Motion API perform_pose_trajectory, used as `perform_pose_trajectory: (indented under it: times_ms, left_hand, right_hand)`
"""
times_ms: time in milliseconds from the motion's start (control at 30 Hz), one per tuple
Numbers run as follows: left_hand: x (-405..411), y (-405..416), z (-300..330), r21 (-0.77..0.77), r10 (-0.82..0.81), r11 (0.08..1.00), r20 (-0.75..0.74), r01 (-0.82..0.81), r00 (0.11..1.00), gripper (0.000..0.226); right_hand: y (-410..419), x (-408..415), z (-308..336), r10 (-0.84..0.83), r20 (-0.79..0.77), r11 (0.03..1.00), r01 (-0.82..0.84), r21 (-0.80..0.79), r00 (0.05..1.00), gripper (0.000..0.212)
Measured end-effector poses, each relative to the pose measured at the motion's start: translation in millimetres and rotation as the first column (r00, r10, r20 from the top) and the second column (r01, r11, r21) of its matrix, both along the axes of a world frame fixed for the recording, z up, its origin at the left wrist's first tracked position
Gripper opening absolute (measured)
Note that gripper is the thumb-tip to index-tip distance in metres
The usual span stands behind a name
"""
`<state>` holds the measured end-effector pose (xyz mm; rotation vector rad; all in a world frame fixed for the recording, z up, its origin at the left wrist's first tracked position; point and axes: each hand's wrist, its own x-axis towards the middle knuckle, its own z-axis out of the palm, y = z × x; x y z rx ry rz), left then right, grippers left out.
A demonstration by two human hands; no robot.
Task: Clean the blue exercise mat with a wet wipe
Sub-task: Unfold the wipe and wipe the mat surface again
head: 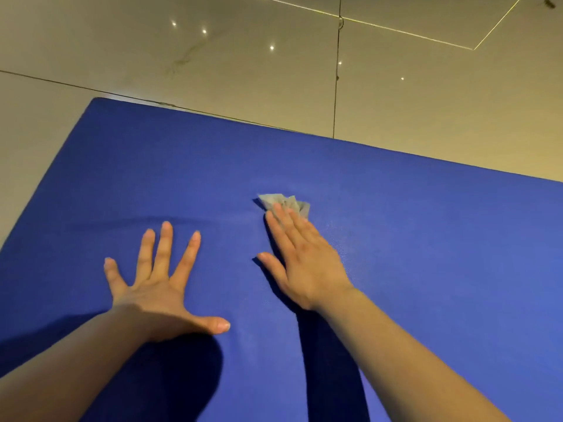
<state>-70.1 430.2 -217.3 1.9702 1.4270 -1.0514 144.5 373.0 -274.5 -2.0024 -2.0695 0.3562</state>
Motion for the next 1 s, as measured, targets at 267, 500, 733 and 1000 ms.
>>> perform_pose_trajectory:
  times_ms: [267,500,733,1000]
  left_hand:
    - [4,-1,3,-0.014,-0.009,1.000,-0.049,0.008,0.999,0.137]
    - [6,2,7,-0.014,-0.025,1.000,-0.052,0.024,0.998,0.138]
    - [6,2,6,-0.032,-0.038,0.999,-0.034,0.037,0.999,0.137]
    - [4,5,4,-0.043,-0.027,0.999,-0.024,0.026,0.999,0.140]
  right_hand:
    - [27,110,4,-0.676,-0.018,0.728,0.663,-0.177,0.737,0.065]
    - [89,20,10,-0.106,-0.022,0.984,0.101,-0.148,0.994,0.062]
    - [71,152,15,-0.508,0.143,0.817,0.528,-0.231,0.849,0.063]
    - [122,69,17,-0.366,-0.038,0.914,0.352,-0.203,0.930,0.062]
